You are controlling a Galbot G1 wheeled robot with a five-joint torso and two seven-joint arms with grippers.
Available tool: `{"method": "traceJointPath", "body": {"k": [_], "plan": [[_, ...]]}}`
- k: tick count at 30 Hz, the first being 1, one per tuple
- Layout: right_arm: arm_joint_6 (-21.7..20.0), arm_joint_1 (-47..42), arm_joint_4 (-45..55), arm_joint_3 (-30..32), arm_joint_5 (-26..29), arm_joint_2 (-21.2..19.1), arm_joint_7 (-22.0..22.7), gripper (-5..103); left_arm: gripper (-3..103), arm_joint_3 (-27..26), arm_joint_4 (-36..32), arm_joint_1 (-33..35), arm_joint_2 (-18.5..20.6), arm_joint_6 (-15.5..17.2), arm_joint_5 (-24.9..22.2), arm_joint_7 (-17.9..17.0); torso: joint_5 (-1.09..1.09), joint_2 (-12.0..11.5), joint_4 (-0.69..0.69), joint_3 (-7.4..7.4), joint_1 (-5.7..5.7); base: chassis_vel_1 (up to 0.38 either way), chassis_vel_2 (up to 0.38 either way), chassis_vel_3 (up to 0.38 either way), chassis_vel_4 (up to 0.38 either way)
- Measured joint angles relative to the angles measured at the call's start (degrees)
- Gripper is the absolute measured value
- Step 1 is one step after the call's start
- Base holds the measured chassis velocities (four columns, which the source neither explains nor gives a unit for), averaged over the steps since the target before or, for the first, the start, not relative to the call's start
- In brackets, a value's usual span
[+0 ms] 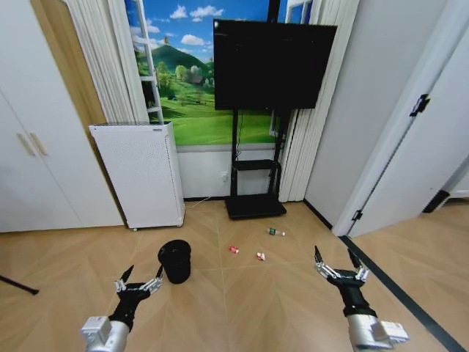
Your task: Pick up the trash bin and place the garbage on the floor into it.
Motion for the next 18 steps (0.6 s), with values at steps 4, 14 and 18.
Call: {"method": "traceJointPath", "body": {"k": [4,14,18], "plan": [[0.02,0.03,0.00,-0.01,0.02,-0.14,0.02,100,100,-0.01,0.00,0.11,0.10,0.00,0.04,0.00,0.00,-0.01,0.00,0.01,0.02,-0.361,0.362,0.365,-0.360],[0.75,0.45,-0.37,-0.82,-0.68,-0.48,2.10,100,100,-0.11,0.33,0.22,0.19,0.00,0.05,0.01,-0.03,-0.01,0.01,0.01,0.01,-0.343,0.353,0.352,-0.353],[1.73,0.61,-0.82,-0.95,-0.97,-0.91,2.58,100,100,-0.14,0.48,0.16,0.21,0.00,0.07,0.01,0.01,-0.02,0.00,0.02,0.03,-0.293,0.288,0.266,-0.271]]}}
